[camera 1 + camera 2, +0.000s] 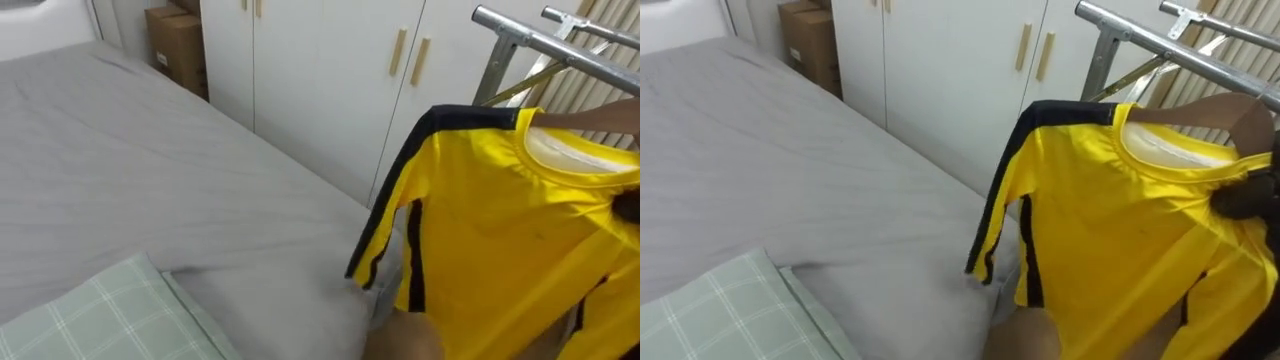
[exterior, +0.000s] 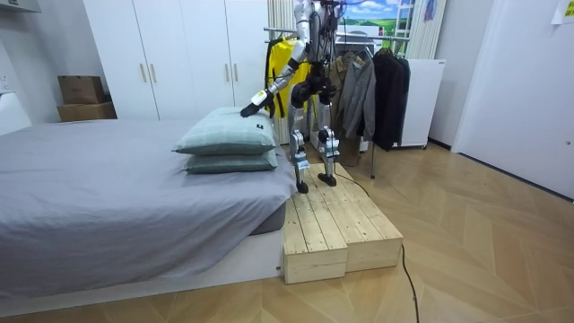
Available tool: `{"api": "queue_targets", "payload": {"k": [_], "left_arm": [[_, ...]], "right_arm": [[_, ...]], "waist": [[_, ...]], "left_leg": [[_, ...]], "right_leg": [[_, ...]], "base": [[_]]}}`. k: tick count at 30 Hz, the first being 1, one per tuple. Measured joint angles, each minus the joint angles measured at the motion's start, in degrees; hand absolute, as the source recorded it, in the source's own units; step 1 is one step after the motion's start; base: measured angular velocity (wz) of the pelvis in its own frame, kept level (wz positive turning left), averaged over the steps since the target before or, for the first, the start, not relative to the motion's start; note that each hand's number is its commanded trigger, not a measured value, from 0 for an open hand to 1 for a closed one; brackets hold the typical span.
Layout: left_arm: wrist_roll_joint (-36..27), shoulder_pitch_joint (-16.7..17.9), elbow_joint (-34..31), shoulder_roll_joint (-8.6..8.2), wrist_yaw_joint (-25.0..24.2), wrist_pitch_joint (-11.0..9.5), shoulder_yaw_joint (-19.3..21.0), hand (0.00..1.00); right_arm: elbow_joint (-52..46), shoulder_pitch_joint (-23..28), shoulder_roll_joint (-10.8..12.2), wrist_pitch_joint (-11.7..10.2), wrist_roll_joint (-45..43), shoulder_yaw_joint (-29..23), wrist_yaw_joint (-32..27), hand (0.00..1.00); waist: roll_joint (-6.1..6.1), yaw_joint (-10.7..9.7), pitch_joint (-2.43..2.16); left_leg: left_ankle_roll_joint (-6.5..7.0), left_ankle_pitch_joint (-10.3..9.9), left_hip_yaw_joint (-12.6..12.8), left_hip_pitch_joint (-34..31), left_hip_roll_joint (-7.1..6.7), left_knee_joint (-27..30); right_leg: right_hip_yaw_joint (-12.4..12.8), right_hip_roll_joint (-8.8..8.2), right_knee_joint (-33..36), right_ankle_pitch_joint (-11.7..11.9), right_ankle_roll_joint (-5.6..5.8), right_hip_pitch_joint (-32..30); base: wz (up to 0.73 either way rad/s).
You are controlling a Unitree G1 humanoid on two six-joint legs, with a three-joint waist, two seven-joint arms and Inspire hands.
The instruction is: Hang clothes
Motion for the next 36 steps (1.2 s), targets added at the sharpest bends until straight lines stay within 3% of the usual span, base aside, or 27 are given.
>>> {"api": "queue_targets", "payload": {"k": [1,6,17,24,30,36], "left_arm": [[0.05,-0.03,-0.04,0.0,-0.16,0.0,-0.41,0.0],[0.05,-0.09,-0.33,-0.01,-1.38,0.0,-0.55,0.0],[-0.38,-0.69,-2.03,-0.01,-2.84,-0.14,-1.21,0.0],[-0.42,-1.31,-3.61,0.0,-2.75,-1.57,-3.77,0.0],[-0.43,-1.77,-4.91,-0.18,-2.92,-4.05,-6.06,0.0],[-0.46,-2.63,-4.91,-0.26,-3.52,-5.31,-6.13,0.0]], "right_arm": [[0.0,0.09,0.01,-0.1,0.45,-0.01,0.08,1.0],[-0.12,3.62,0.08,-1.55,1.92,-1.03,0.04,1.0],[0.3,6.86,1.7,-1.97,1.77,-1.08,0.15,1.0],[0.33,7.92,2.05,-2.67,3.87,-1.31,-0.02,1.0],[0.33,8.59,2.08,-2.67,4.03,-1.69,-0.02,1.0],[0.48,8.59,2.26,-3.67,3.98,-2.07,-0.03,1.0]], "waist": [[0.33,-0.02,0.11],[0.99,-0.02,-0.22],[1.65,-1.89,0.31],[1.57,-2.31,0.44],[1.53,-2.72,0.47],[1.36,-3.34,0.56]], "left_leg": [[-0.11,-0.12,0.04,0.02,0.15,0.1],[-0.26,-0.17,0.07,0.03,0.41,0.19],[-0.72,-0.19,0.11,-1.3,0.82,0.05],[-0.81,-0.26,0.93,-1.2,1.13,0.08],[-0.98,-0.36,1.21,-0.88,1.37,-0.44],[-1.01,-0.38,1.74,-0.56,1.46,-0.95]], "right_leg": [[0.04,0.13,-0.03,-0.03,-0.06,-0.18],[0.16,0.35,0.03,-0.22,-0.34,-0.17],[0.46,0.75,0.15,-0.35,-0.76,-1.24],[0.61,0.85,-0.05,-0.55,-1.18,-1.26],[0.71,1.1,-0.77,-0.57,-1.23,-1.29],[1.01,1.08,-0.97,-0.57,-1.29,-1.15]], "base": [[0.0],[0.0],[0.0],[0.0],[-0.01],[-0.03]]}}
